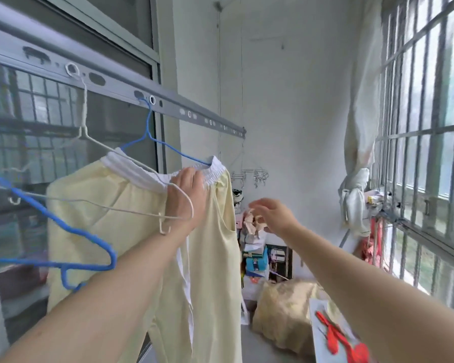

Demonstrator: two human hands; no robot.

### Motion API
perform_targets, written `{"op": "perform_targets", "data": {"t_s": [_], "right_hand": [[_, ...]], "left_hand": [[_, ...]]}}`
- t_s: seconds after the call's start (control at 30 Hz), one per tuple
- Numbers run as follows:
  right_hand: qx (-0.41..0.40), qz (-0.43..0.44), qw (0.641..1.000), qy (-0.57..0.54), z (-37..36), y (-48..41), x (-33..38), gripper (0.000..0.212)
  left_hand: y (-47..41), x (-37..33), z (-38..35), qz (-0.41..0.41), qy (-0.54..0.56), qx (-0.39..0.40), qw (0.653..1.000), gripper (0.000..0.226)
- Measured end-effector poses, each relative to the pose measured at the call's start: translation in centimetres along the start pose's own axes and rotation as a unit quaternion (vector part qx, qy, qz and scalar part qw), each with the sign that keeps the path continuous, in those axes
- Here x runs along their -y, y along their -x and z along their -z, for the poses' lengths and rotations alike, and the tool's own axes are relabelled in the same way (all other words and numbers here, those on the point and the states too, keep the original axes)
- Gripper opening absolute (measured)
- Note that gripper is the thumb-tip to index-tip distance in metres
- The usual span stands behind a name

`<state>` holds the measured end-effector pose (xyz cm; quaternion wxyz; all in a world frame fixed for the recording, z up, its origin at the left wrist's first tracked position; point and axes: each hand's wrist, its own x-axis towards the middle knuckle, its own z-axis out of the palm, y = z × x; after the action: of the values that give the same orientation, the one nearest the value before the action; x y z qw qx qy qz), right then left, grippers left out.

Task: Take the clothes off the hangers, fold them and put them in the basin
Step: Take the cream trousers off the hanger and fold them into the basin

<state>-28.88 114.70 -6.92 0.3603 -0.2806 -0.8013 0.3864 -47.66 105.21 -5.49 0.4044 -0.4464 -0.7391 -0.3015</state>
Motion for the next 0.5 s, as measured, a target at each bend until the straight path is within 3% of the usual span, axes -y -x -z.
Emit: {"op": "perform_targets", "data": {"t_s": [0.1, 0.2, 0.3, 0.5], "right_hand": [[-0.013, 0.001, 1.0, -0.006, -0.3, -2.6, 0.0, 0.029], [-0.023, 0.015, 0.999, -0.024, -1.0, -4.0, 0.4, 0.031], [-0.038, 0.05, 0.997, -0.034, -1.7, -5.3, 1.5, 0.029], [-0.019, 0.136, 0.989, -0.045, -3.0, -7.4, 7.3, 0.03]], "left_hand": [[-2.2, 0.8, -0.5, 0.024, -0.013, 0.08, 0.996, 0.038], [-2.9, 0.8, -0.9, 0.061, 0.013, 0.082, 0.995, 0.03], [-2.7, 1.1, -0.4, 0.021, 0.028, 0.104, 0.994, 0.01], [-0.9, 2.4, 2.4, -0.014, 0.109, 0.148, 0.983, 0.02]]}}
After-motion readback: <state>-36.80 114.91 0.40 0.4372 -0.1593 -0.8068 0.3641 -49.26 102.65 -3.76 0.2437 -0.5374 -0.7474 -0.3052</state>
